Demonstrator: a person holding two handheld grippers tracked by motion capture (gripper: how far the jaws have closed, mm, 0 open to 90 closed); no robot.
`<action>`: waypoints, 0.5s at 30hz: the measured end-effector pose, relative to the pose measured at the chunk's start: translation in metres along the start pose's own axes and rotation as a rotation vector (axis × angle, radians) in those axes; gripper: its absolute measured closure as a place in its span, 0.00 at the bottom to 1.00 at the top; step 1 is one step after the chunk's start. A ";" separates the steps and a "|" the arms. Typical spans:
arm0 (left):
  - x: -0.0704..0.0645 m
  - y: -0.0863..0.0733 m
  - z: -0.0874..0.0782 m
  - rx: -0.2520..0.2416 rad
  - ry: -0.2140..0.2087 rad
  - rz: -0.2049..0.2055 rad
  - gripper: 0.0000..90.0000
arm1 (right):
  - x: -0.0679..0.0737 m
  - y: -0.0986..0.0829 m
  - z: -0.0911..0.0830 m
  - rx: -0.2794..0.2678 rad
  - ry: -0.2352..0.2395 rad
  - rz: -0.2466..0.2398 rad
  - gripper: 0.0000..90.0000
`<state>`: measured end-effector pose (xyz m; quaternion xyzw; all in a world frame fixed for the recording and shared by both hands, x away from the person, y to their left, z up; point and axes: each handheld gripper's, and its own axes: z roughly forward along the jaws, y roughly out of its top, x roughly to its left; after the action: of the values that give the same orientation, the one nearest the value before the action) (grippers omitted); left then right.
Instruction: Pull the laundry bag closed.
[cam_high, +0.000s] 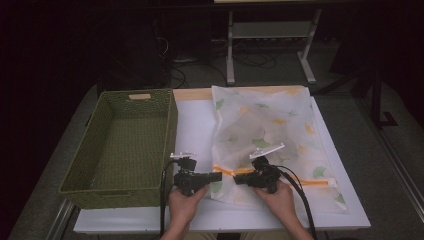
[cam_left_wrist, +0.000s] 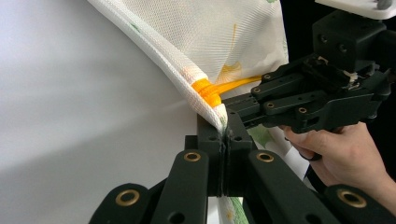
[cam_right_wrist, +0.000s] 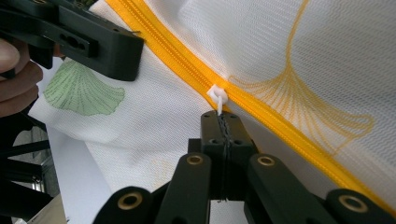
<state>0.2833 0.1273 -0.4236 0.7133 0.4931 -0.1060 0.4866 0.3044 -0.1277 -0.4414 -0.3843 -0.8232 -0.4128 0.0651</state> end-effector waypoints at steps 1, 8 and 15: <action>0.000 0.000 0.000 -0.002 0.002 0.000 0.99 | 0.000 0.000 -0.001 -0.006 0.001 0.000 1.00; 0.001 -0.001 -0.002 -0.007 0.002 -0.004 0.99 | 0.000 0.000 -0.007 -0.049 0.041 0.019 0.99; 0.001 -0.001 -0.002 -0.006 -0.002 -0.005 0.99 | -0.003 0.000 -0.013 -0.084 0.061 0.038 0.99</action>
<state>0.2828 0.1300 -0.4237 0.7104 0.4946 -0.1065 0.4892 0.3031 -0.1391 -0.4342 -0.3898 -0.7952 -0.4572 0.0818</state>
